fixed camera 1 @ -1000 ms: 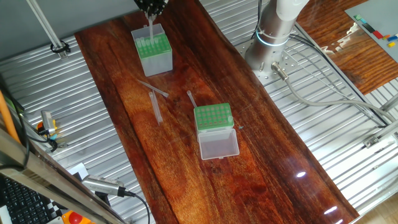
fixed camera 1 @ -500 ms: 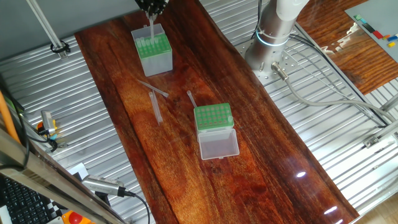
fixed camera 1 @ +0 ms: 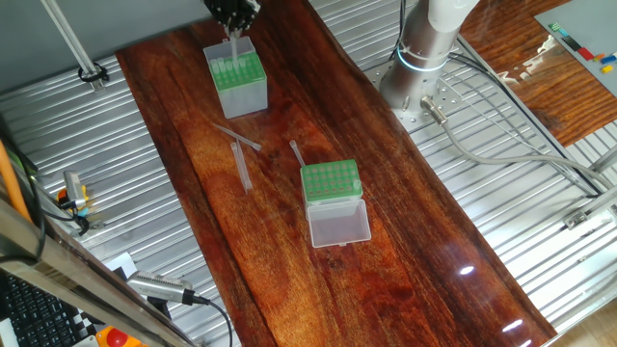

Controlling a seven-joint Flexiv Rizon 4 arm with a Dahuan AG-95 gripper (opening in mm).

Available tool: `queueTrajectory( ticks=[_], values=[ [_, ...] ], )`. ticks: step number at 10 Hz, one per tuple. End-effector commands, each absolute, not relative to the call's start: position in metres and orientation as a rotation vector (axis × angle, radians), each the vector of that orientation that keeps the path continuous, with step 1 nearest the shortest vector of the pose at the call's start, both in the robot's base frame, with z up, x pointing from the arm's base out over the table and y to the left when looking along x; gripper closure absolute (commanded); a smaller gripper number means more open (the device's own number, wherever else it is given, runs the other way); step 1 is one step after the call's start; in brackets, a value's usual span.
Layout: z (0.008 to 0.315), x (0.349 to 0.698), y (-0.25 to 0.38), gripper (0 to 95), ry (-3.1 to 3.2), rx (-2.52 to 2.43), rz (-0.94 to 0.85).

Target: Transfer all large pipette tips from one holder to another

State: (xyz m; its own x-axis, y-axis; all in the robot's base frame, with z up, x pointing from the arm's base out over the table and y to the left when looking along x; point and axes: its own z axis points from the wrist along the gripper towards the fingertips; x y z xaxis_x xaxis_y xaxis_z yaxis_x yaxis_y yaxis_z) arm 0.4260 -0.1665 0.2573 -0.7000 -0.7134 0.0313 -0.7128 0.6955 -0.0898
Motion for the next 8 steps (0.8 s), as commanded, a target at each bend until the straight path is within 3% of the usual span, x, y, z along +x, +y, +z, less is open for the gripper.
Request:
queueTrajectory(
  ticks=[1,4,5,6,8],
  values=[
    [0.2511,0.4298,-0.1707,95.0,2.876,-1.22,-0.143],
    [0.2474,0.4301,-0.1724,95.0,2.872,-1.231,-0.142],
    [0.2471,0.4301,-0.1724,57.0,2.864,-1.245,-0.136],
    [0.2471,0.4301,-0.1723,38.0,2.856,-1.25,-0.113],
    [0.2471,0.4301,-0.1722,38.0,2.852,-1.252,-0.103]
  ],
)
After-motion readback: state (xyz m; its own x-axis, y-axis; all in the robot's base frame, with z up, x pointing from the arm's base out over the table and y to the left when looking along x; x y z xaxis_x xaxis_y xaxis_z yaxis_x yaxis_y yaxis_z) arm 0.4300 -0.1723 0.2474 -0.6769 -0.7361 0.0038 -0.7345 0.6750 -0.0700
